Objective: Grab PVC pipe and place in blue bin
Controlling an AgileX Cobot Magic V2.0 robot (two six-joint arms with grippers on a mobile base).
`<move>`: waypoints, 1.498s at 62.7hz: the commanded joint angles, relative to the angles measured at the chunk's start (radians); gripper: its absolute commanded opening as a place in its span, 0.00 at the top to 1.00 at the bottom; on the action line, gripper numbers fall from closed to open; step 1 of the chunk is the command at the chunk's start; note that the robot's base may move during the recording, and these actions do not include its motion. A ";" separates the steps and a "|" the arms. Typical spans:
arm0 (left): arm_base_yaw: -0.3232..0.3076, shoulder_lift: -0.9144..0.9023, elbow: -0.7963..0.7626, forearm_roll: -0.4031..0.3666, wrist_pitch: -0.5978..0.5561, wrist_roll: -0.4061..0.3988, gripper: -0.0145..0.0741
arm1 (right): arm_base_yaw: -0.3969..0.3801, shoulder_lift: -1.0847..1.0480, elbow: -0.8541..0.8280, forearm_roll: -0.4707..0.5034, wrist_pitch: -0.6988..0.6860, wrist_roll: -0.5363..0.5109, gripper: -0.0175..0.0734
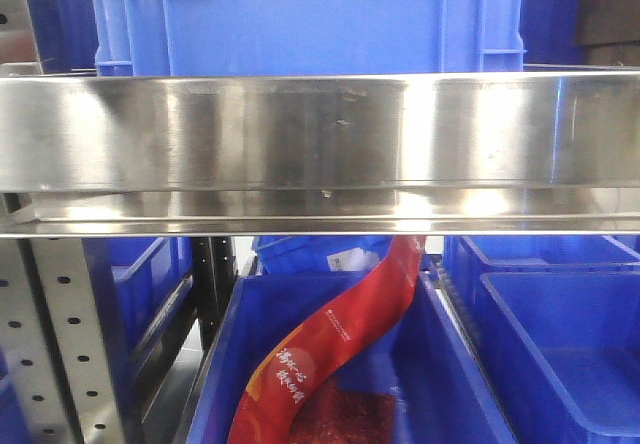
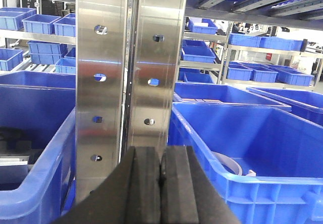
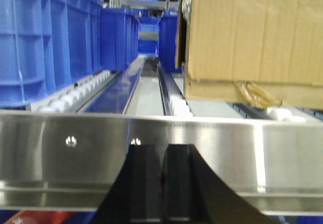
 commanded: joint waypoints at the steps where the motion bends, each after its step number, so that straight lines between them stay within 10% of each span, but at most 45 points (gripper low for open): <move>1: 0.005 -0.005 0.002 0.000 -0.024 0.004 0.96 | 0.002 -0.008 0.001 0.006 -0.005 0.002 0.99; 94: 0.005 -0.005 0.002 0.000 -0.026 0.004 0.96 | 0.076 -0.008 0.001 0.047 -0.084 0.002 0.99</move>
